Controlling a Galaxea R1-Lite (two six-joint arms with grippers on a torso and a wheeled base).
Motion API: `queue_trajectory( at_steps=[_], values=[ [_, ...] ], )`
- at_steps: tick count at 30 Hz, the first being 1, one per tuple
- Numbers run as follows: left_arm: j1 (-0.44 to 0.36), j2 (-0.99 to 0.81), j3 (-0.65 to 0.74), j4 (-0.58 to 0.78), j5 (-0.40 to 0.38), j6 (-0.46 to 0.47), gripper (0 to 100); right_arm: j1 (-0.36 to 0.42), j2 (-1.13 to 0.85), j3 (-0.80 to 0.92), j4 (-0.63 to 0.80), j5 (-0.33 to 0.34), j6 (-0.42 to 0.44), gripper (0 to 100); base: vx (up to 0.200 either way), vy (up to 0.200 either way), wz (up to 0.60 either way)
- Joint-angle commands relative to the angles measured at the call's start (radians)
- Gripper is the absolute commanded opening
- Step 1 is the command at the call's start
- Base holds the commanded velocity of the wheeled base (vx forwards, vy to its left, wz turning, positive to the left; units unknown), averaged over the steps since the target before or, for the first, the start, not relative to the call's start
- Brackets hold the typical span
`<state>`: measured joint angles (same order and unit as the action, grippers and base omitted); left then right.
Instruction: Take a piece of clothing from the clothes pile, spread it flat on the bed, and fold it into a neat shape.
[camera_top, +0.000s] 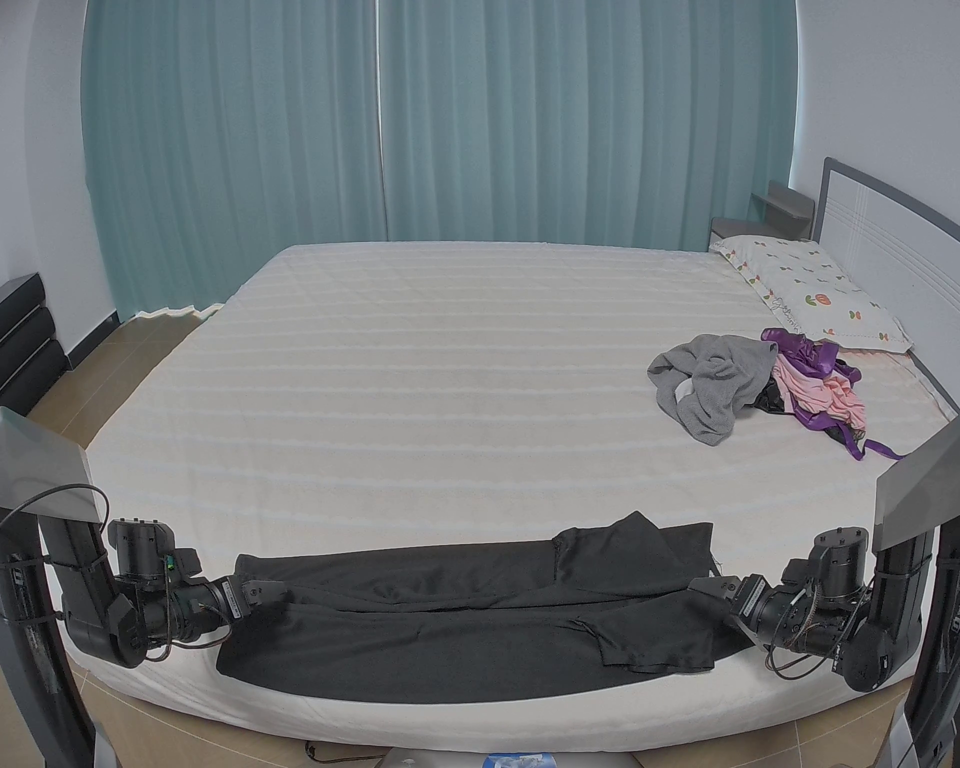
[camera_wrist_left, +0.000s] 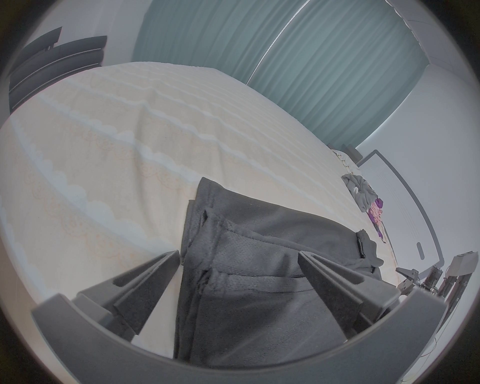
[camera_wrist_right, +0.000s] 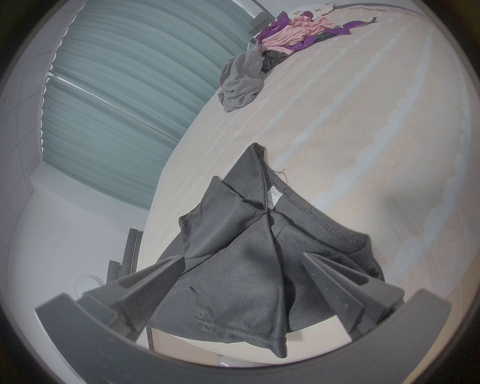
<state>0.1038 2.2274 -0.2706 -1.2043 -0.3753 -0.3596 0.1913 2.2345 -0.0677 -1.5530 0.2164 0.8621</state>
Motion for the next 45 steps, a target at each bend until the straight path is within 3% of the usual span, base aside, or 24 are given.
queue_trajectory(
  at_steps=[1,8,16,29,30,45],
  values=[
    [-0.010,-0.042,0.021,-0.001,0.001,0.001,100,0.000,0.001,0.000,-0.015,0.000,0.000,100,0.000,0.000,0.00],
    [-0.032,-0.035,0.027,-0.001,0.003,0.001,100,0.000,-0.001,0.000,-0.015,0.001,0.000,100,0.000,0.000,0.00],
    [0.022,0.037,0.001,-0.001,0.016,0.007,100,0.000,-0.001,0.000,-0.015,0.000,0.000,100,0.000,0.000,0.00],
    [-0.023,0.026,0.011,-0.003,0.012,0.007,100,0.000,0.002,0.000,-0.015,0.000,0.000,100,0.000,0.000,0.00],
    [-0.027,0.026,0.008,-0.003,0.015,0.005,0,0.000,0.001,0.000,-0.015,0.000,0.000,100,0.000,0.000,0.00],
    [-0.004,0.028,0.014,-0.052,0.019,0.002,0,0.000,0.002,0.002,-0.015,0.000,0.000,100,0.000,0.000,0.00]
  ],
)
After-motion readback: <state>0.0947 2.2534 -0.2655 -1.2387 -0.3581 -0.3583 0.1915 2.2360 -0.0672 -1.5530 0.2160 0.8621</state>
